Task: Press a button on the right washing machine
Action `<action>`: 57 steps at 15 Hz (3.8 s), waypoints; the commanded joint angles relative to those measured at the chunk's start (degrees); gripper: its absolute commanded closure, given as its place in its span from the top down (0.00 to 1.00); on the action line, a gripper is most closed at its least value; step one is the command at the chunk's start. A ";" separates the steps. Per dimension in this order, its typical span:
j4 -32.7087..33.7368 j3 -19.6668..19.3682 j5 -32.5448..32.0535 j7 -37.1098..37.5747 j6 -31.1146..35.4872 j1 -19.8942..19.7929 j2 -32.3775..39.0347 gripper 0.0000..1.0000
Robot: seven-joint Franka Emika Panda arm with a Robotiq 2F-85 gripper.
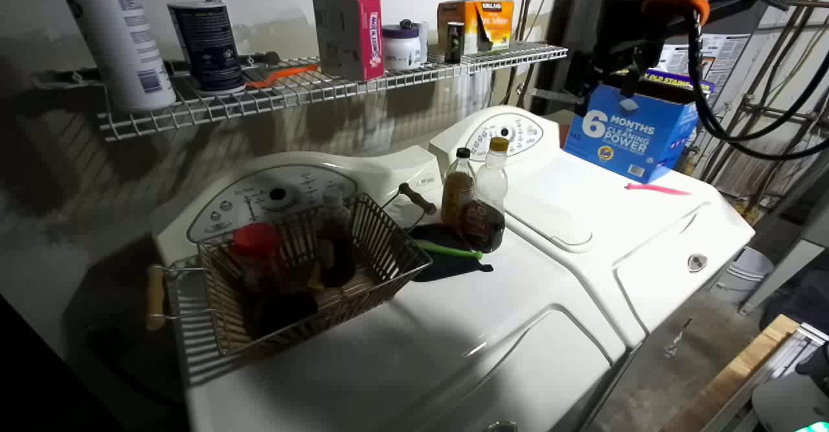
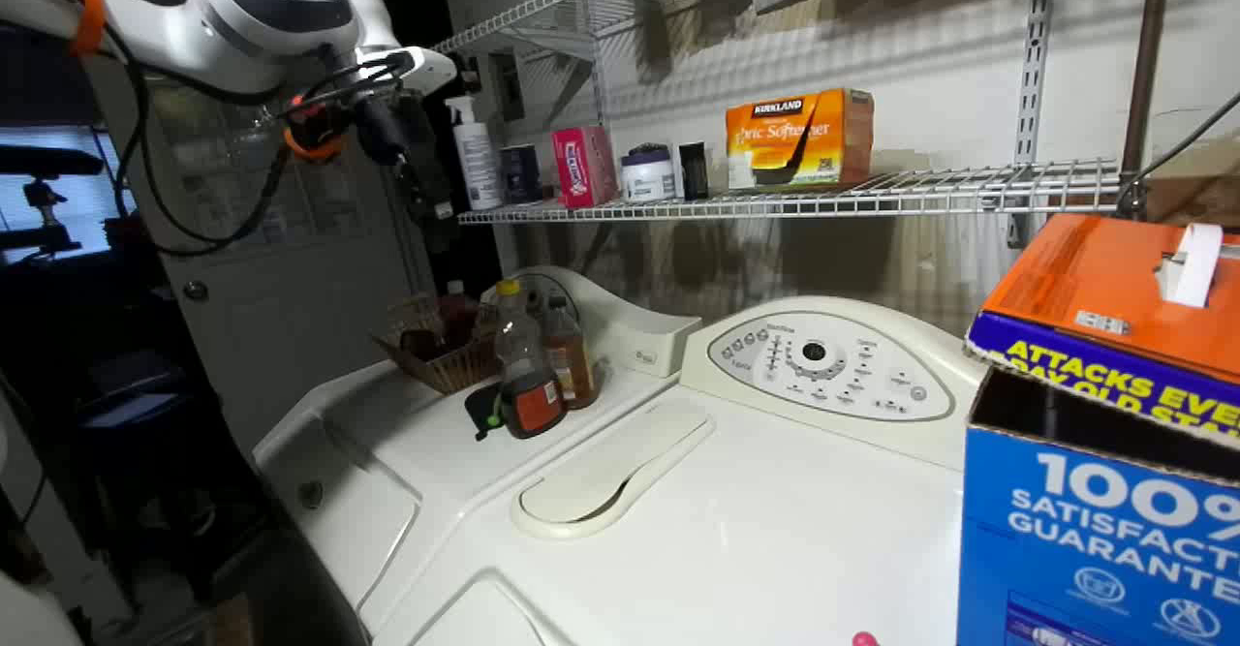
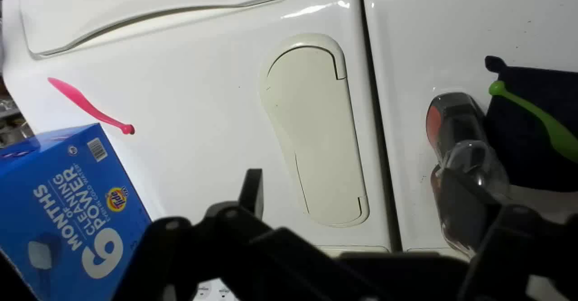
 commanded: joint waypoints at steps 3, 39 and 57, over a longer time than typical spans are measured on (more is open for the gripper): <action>0.13 -1.69 -0.83 0.71 -0.22 2.06 0.36 1.00; -8.00 -14.40 5.63 -8.33 30.52 1.15 6.88 1.00; 8.37 -23.93 12.81 -29.59 56.85 -1.38 42.98 0.00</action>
